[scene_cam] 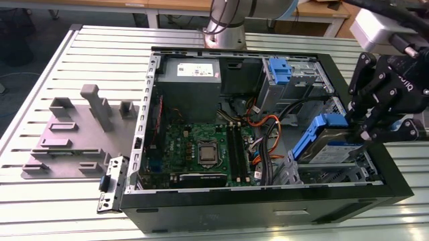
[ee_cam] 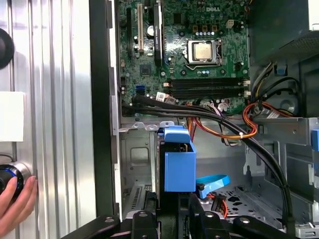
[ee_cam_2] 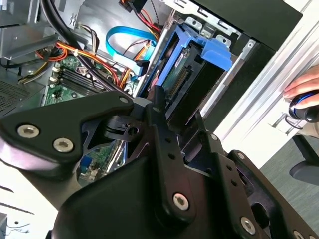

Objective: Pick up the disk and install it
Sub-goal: 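Insert the disk into the insertion slot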

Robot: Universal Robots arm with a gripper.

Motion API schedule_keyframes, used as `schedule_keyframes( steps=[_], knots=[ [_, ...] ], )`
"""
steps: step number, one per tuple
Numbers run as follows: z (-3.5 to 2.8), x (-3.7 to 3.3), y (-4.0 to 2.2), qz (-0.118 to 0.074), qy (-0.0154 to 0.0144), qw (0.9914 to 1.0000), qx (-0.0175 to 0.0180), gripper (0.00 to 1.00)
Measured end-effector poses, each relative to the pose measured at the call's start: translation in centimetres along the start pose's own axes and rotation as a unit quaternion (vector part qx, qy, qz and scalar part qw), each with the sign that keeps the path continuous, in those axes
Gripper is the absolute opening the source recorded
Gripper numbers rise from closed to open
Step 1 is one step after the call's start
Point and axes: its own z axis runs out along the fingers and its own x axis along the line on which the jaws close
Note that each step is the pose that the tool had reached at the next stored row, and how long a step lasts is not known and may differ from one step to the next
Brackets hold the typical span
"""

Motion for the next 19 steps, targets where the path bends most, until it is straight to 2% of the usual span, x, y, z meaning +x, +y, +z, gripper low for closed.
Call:
schedule_keyframes(
  steps=[7,9,12,16,19],
  knots=[
    [1.27,0.03,-0.01,0.000,0.0014,1.00000,0.0001,0.35],
    [1.61,0.03,-0.02,0.000,0.0025,1.00000,0.0002,0.35],
    [1.65,0.04,-0.02,0.000,0.0031,1.00000,0.0002,0.35],
    [2.20,0.05,-0.02,0.000,0.0031,1.00000,0.0002,0.35],
    [2.25,0.05,-0.02,0.000,0.0032,0.99999,0.0002,0.35]
  ],
)
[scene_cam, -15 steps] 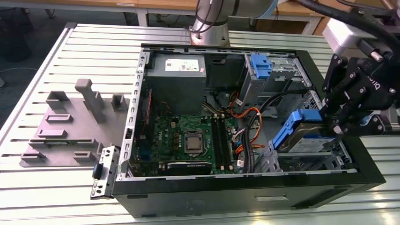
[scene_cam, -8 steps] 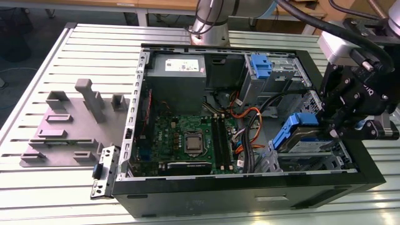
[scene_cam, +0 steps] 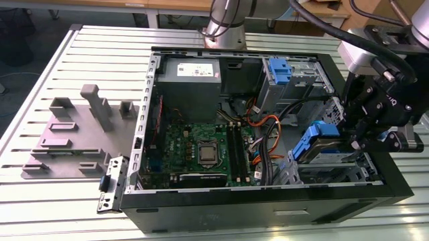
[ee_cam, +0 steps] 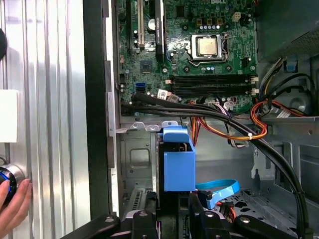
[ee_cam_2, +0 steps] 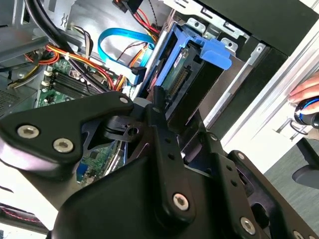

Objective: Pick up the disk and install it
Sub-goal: 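Insert the disk into the insertion slot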

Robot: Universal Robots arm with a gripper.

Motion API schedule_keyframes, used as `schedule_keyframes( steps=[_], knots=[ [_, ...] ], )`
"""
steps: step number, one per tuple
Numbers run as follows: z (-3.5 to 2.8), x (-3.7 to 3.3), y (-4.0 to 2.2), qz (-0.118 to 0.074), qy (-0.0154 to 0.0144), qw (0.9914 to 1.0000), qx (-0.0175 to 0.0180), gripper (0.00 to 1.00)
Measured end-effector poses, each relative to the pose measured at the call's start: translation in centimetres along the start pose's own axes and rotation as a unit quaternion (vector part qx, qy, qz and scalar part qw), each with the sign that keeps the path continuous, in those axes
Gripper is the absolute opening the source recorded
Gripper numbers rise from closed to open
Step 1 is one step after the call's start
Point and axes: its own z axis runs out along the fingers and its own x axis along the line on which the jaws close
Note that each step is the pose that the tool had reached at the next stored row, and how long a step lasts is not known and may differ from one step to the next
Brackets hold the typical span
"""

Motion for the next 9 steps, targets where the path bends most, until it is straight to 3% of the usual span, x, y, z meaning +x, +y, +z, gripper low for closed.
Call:
schedule_keyframes(
  steps=[3,9],
  knots=[
    [0.49,0.01,0.00,0.000,-0.0001,1.00000,0.0000,0.35],
    [0.56,0.01,-0.01,0.000,-0.0001,1.00000,0.0000,0.35]
  ],
)
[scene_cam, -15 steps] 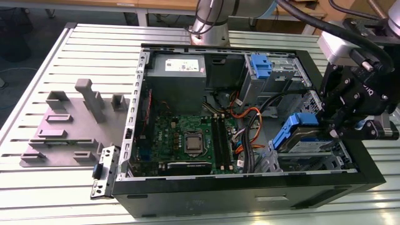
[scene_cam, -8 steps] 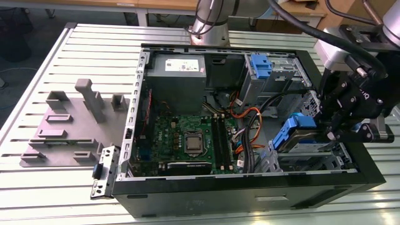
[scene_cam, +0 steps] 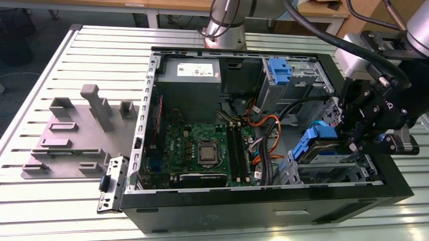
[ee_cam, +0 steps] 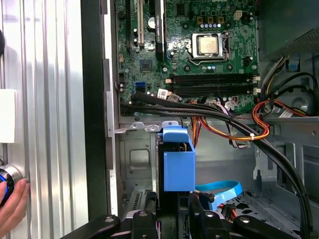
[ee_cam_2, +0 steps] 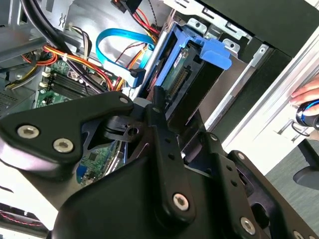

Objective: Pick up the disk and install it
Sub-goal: 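Insert the disk into the insertion slot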

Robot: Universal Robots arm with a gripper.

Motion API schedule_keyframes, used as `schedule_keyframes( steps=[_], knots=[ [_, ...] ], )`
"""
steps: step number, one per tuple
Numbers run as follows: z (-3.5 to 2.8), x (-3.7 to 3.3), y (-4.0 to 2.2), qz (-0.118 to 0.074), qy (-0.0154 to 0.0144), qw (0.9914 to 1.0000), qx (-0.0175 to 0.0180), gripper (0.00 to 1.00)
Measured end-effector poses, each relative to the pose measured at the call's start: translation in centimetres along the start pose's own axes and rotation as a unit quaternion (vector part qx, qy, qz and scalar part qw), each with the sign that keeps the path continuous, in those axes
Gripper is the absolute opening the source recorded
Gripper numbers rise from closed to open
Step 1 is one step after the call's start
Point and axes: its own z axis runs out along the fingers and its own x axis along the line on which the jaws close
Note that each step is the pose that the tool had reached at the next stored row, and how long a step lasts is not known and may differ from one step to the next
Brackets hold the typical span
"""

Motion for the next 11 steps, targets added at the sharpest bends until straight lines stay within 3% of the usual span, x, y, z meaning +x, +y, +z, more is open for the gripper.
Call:
schedule_keyframes(
  steps=[2,5,11],
  knots=[
    [0.00,0.00,0.00,0.000,0.0000,1.00000,0.0000,0.36],
    [0.01,0.00,0.00,0.000,0.0000,1.00000,0.0000,0.48],
    [0.06,-0.02,0.00,0.000,-0.0002,1.00000,0.0000,0.48]
  ],
)
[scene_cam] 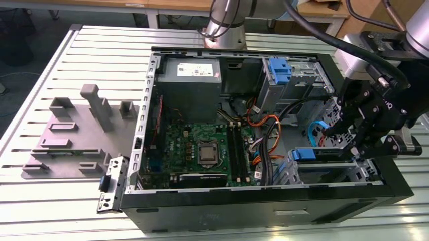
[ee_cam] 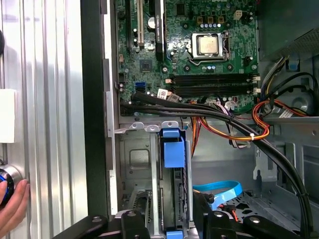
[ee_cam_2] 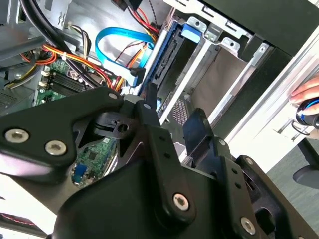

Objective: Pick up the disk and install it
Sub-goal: 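Insert the disk into the insertion slot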

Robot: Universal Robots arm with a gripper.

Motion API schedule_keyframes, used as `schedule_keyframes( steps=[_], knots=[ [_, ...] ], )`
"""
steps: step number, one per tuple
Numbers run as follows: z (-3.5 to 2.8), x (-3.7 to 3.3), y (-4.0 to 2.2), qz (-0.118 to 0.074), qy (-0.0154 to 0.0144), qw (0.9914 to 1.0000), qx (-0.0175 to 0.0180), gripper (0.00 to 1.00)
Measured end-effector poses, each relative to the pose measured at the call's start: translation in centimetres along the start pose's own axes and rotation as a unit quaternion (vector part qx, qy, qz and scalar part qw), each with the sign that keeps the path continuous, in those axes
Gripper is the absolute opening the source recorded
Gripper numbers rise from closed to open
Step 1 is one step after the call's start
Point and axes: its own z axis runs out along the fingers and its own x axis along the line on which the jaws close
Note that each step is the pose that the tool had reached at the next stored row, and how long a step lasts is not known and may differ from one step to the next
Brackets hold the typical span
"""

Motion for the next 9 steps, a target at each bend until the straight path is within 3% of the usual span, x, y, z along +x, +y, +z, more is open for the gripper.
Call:
schedule_keyframes(
  steps=[9],
  knots=[
    [0.01,-0.24,0.01,0.000,0.0001,1.00000,0.0000,0.48]
  ],
)
